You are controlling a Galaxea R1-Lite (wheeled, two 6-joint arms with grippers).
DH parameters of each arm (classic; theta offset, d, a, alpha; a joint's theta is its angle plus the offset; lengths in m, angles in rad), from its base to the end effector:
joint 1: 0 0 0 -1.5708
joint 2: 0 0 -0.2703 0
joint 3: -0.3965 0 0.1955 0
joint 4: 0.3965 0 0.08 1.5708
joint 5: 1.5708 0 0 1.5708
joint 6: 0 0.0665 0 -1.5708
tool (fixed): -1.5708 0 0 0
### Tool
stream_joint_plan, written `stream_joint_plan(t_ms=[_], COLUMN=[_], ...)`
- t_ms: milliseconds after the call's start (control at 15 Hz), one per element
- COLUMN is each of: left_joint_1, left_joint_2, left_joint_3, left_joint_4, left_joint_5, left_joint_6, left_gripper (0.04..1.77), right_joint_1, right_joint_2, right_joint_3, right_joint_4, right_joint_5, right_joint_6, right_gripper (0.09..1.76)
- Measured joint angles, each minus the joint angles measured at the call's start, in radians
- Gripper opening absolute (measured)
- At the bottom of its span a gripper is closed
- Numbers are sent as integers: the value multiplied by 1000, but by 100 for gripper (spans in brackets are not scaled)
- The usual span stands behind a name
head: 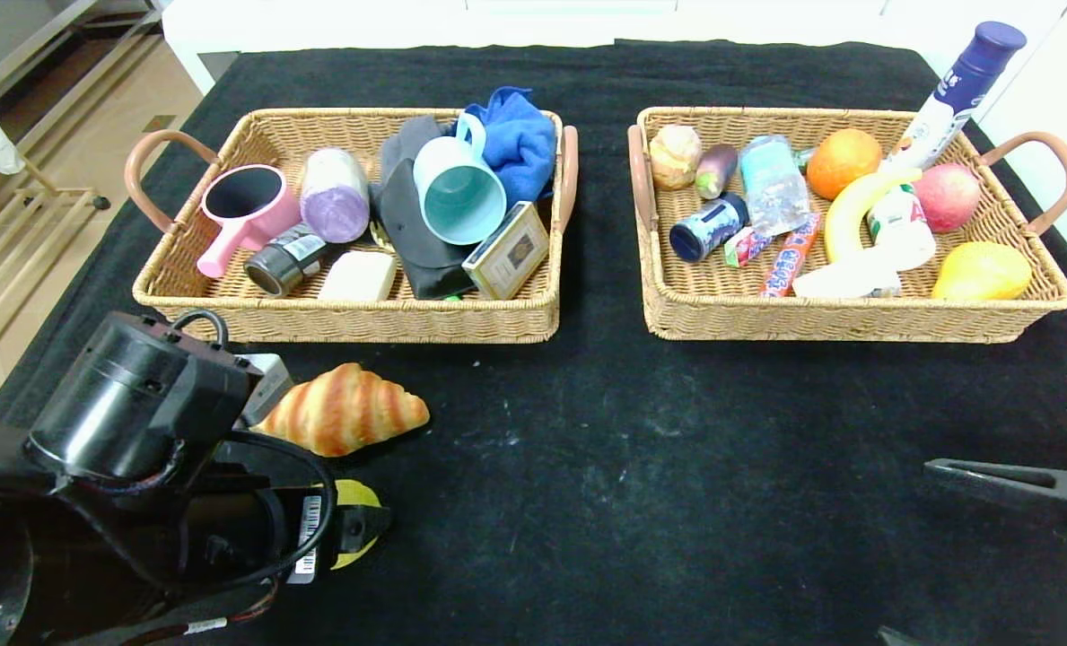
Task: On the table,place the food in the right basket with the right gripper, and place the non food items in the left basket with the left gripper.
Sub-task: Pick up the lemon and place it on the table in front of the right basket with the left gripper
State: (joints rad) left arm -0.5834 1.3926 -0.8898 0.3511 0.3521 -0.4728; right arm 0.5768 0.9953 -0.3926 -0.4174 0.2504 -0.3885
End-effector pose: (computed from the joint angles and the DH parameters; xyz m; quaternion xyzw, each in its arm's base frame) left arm 0.2130 -0.1131 0.1379 -0.0302 0.3839 -0.0155 0.9227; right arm 0.1471 0.1154 0.1601 -0.1907 0.0123 0.4103 0.8917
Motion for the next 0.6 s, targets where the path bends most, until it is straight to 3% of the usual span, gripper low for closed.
stream_joint_plan(t_ms=[600], left_joint_1=[0], left_joint_2=[45], left_joint_3=[1], left_joint_4=[-9], left_joint_5=[-16], left_joint_6=[1], left_gripper=[172], right_joint_1=[6], right_joint_2=[2], right_joint_3=[3], right_joint_4=[-1], right_joint_5=[-1], right_joint_6=[0], right_gripper=[171])
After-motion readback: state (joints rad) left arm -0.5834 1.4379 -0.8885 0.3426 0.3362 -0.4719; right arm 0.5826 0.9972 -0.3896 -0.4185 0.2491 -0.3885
